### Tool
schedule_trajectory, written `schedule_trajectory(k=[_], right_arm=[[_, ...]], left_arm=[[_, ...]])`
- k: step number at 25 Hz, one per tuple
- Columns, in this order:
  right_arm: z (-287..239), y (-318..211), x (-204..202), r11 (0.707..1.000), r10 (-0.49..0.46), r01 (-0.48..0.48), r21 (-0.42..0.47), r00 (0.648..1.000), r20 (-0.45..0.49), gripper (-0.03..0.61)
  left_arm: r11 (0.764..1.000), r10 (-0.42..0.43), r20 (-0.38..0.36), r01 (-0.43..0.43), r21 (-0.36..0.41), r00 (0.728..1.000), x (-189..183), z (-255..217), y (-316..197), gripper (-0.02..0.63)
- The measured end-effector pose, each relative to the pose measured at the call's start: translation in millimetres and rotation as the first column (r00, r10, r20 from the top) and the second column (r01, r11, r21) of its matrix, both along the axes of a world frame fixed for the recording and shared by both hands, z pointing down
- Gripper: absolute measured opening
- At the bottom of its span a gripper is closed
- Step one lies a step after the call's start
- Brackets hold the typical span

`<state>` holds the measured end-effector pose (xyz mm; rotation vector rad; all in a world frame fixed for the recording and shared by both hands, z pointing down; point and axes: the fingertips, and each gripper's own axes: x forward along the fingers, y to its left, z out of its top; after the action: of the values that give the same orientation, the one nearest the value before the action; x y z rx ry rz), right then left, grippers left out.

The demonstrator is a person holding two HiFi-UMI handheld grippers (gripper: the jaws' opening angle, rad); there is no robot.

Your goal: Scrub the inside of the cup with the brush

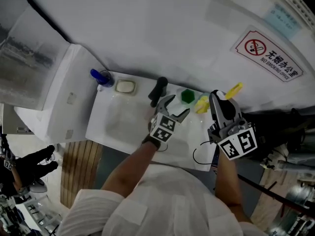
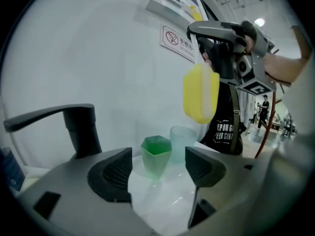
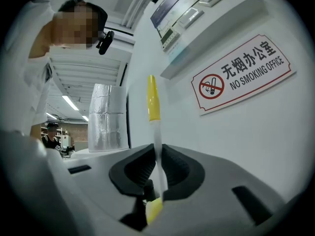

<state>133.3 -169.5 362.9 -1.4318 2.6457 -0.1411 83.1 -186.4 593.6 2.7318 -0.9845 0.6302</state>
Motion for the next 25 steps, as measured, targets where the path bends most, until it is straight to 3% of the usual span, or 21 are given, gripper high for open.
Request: schedule_trajectory(k=[6,9,12,16,20,23,25], right_arm=[[7,7,-14,0.999,-0.031,0.031,-0.01,0.999,0.019,0.04],[11,10,-24,0.999,-0.051,0.051,-0.015,0.998,0.03,0.04],[14,11,-37,0.997,-0.076,0.077,-0.018,0.996,0.035,0.04],[18,11,-54,0.994,-0.11,0.111,-0.024,0.993,0.039,0.04],[18,10,-68,0.99,-0.135,0.136,-0.025,0.99,0.036,0.04],[19,9,-77,0.988,-0.153,0.154,-0.028,0.988,0.031,0.04],[19,9,-82,0.986,-0.166,0.166,-0.029,0.986,0.026,0.04]], left_arm=[[0.989,-0.041,-0.007,0.04,-0.142,0.999,-29,14,25,0.325],[0.965,-0.097,0.0,0.094,-0.245,0.995,-50,28,40,0.324],[0.925,-0.141,0.0,0.132,-0.357,0.99,-66,43,54,0.305],[0.847,-0.277,0.018,0.253,-0.466,0.961,-90,63,58,0.305],[0.75,-0.422,0.048,0.378,-0.544,0.906,-108,79,56,0.305],[0.658,-0.525,0.037,0.433,-0.616,0.85,-115,98,56,0.305],[0.58,-0.606,0.057,0.49,-0.651,0.794,-123,109,55,0.306]])
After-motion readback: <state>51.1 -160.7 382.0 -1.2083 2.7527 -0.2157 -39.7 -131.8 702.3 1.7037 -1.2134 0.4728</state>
